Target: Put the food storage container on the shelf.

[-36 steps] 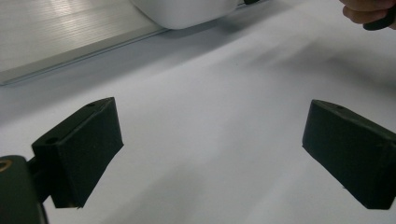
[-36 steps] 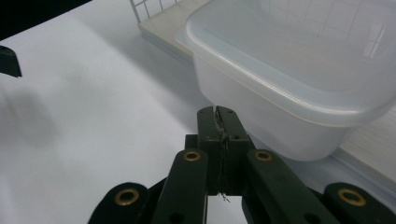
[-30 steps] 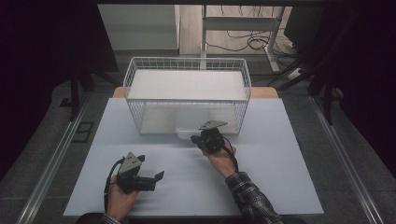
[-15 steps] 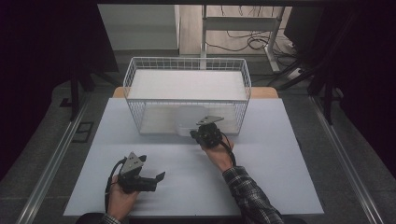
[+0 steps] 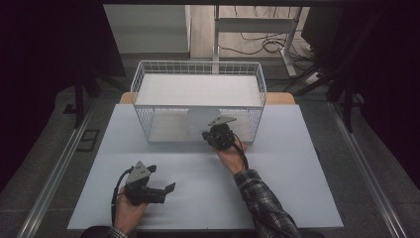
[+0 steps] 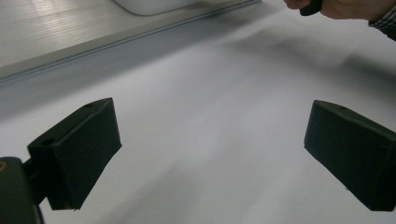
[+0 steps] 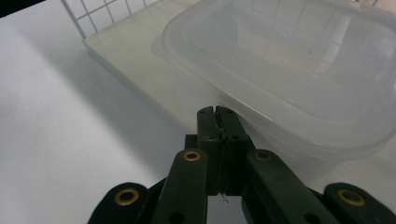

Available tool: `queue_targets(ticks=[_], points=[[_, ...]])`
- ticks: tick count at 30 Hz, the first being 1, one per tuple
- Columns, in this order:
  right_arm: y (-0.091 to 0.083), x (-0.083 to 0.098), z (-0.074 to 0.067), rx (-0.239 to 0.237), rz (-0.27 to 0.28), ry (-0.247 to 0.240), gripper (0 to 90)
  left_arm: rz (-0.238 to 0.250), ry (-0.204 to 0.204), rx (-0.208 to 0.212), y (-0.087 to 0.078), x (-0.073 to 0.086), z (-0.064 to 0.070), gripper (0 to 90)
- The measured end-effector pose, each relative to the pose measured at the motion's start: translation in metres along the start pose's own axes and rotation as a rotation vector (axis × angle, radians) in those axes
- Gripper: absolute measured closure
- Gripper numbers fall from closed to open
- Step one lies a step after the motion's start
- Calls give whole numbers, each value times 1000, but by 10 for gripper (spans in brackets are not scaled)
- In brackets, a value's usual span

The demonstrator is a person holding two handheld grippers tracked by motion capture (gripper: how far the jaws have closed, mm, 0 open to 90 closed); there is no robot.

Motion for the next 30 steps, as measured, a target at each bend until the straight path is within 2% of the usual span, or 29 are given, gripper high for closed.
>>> queue_targets(ticks=[10,14,20,30], points=[[10,-6,11,34,-13,-5,885,-3,-4,11,0,0,1,30],[9,-6,13,32,-17,-4,875,-3,-7,14,0,0,1,30],[5,-5,10,18,-10,4,770,-6,-4,13,1,1,1,30],[-6,-2,-3,-27,-13,16,557,-6,-5,14,1,1,1,29]])
Point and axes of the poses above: each handheld gripper's, and its own axes: y roughly forward along the jaws, x roughly out of its underside, z roughly to its right, the point moved 10 cm from there along y, roughly forward along the jaws, and after that the axes turned 5 degrees about -y, right-handed, at the moved point
